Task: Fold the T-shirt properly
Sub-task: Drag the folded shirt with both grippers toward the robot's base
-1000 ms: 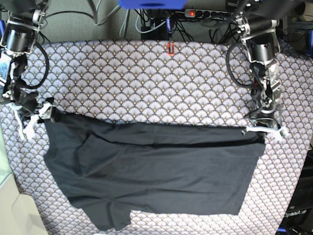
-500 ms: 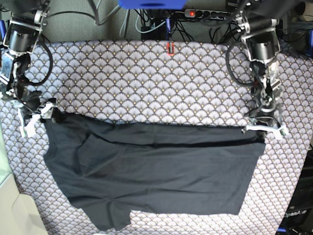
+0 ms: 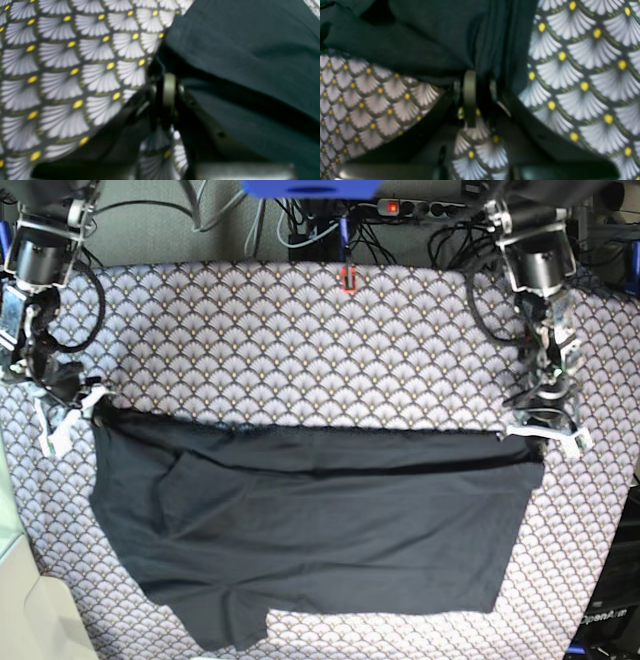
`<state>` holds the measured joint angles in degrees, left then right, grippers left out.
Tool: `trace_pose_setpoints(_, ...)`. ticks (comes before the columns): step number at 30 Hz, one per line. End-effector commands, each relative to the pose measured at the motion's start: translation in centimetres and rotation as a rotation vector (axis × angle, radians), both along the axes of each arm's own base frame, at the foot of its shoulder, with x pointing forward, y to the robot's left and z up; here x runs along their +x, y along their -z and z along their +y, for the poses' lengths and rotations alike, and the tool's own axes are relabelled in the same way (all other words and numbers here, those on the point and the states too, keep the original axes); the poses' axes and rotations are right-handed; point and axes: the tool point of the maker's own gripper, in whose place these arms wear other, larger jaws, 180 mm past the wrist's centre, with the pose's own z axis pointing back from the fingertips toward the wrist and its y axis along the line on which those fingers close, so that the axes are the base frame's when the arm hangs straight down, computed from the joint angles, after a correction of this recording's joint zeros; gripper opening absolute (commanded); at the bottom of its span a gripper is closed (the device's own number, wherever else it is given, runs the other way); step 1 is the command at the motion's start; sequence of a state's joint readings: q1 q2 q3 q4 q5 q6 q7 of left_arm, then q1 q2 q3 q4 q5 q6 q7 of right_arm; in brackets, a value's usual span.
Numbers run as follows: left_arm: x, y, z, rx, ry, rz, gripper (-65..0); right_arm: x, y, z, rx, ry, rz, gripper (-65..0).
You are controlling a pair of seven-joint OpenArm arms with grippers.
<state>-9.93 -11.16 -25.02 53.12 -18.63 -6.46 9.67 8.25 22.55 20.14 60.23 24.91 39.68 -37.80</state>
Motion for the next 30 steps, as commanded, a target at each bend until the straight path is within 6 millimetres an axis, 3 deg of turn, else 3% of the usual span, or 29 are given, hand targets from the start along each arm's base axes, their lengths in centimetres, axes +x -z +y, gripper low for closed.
trace_pose_setpoints(1, 0.8, -1.8, 0.9, 0.025, 0.0, -0.019, -65.0, 0.4, -1.0, -1.0, -0.021, -0.001, -0.026, -60.4)
trace_pose_setpoints(6, 0.4, -4.3, 1.0, 0.063, 0.042, -0.026, -65.0, -1.4, -1.1, -1.5, -0.071, -0.027, -0.009, -60.4)
trace_pose_setpoints(11, -0.7, -5.2, 0.4, 0.079, 0.082, 0.011, -65.0, -3.9, -1.7, -0.6, -0.131, -0.088, -0.008, -60.4)
trace_pose_setpoints(16, -4.3, -5.6, 2.1, 0.095, 0.043, 0.047, -65.0, -7.1, -1.0, 1.1, -0.135, -0.126, 0.017, -60.5)
trace_pose_setpoints(21, -8.4, -3.8, 3.3, 0.102, 0.016, 0.125, -65.0, -10.5, 0.1, 1.6, -0.119, -0.106, 0.057, -60.5)
trace_pose_setpoints(26, -11.1, -2.9, 3.6, 0.119, 0.019, 0.174, -65.0, -13.4, 0.8, 0.1, -0.118, -0.032, 0.098, -60.5)
trace_pose_setpoints(30, -12.8, -3.7, 3.1, 0.153, 0.044, 0.185, -65.0, -15.8, 1.2, -1.3, -0.127, 0.011, 0.133, -60.5)
